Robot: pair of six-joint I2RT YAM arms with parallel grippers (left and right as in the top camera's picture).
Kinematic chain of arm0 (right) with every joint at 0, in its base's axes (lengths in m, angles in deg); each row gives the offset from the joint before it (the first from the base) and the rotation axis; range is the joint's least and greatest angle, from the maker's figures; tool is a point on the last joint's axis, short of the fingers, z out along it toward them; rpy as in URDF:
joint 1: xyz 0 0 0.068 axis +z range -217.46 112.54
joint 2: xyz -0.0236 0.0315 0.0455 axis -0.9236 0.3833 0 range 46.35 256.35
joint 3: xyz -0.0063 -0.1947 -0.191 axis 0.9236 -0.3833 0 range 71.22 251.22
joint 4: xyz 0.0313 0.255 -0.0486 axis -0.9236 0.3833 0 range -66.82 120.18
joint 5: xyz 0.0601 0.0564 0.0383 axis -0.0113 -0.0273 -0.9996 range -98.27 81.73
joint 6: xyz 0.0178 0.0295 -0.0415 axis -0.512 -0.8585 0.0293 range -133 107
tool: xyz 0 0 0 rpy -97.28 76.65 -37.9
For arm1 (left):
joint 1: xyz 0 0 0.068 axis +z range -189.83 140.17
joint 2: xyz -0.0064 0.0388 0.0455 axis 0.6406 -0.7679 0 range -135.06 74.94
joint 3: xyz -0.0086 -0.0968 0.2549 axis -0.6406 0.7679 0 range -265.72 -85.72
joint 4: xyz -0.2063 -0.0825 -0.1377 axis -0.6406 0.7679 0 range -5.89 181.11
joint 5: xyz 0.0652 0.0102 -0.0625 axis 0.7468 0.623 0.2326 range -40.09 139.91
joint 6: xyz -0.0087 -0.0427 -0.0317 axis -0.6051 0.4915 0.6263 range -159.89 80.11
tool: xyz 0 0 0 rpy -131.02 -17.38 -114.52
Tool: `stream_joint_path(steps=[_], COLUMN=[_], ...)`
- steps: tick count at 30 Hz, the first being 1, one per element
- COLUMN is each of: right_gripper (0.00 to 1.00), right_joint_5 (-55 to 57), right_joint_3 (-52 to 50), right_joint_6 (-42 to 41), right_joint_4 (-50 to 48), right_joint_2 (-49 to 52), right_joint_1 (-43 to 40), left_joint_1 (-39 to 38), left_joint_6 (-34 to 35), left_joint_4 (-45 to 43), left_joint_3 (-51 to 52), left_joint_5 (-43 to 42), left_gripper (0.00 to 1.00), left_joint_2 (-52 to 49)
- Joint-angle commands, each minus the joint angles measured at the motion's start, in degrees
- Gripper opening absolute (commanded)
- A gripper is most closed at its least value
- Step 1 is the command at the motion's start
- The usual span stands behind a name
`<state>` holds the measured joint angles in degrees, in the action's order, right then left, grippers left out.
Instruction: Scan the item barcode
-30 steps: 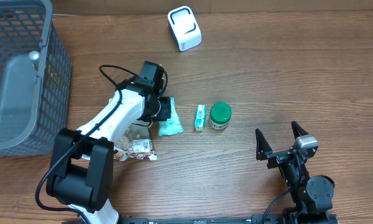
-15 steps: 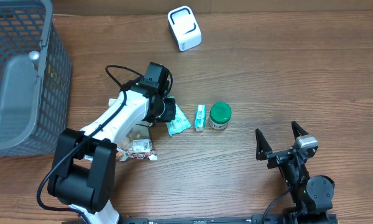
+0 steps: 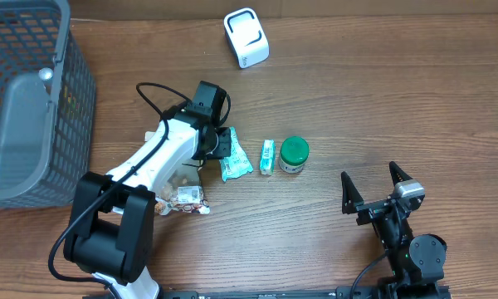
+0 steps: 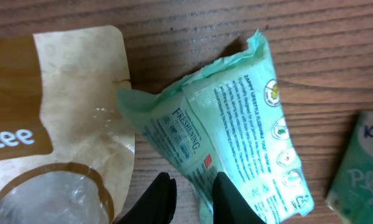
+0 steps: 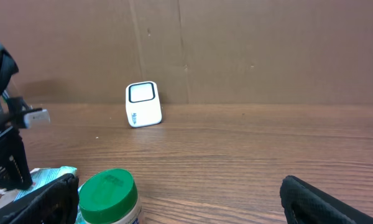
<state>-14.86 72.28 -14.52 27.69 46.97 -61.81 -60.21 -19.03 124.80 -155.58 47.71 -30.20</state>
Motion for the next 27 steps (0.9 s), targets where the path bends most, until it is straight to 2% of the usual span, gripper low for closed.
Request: stream_joint_path(steps=[1, 7, 15, 27], right_gripper=[1.0, 1.0, 1.0, 1.0], right_joint_5=[0.5, 0.5, 0.5, 0.5], right_joint_3=[-0.6, -0.6, -0.6, -0.6], right_joint_6=[0.1, 0.1, 0.1, 0.1], right_joint_4=[-0.3, -0.3, -0.3, -0.3], right_joint_2=[-0.5, -0.5, -0.5, -0.5], right_joint_1=[-0.3, -0.3, -0.3, -0.3], left_joint_1=[0.5, 0.1, -1.1, -1.4], left_joint_6=[-0.2, -0.1, -0.4, -2.9], left_joint_4=[1.6, 2.6, 5.1, 3.4], left_joint_3=[-5.2, -7.2, -5.2, -2.1], left_joint_5=[1.1, -6.9, -6.3, -6.5], left_gripper=[0.18, 0.22, 0.23, 0.24], left_joint_2=[-0.1, -0.4, -0.6, -0.6])
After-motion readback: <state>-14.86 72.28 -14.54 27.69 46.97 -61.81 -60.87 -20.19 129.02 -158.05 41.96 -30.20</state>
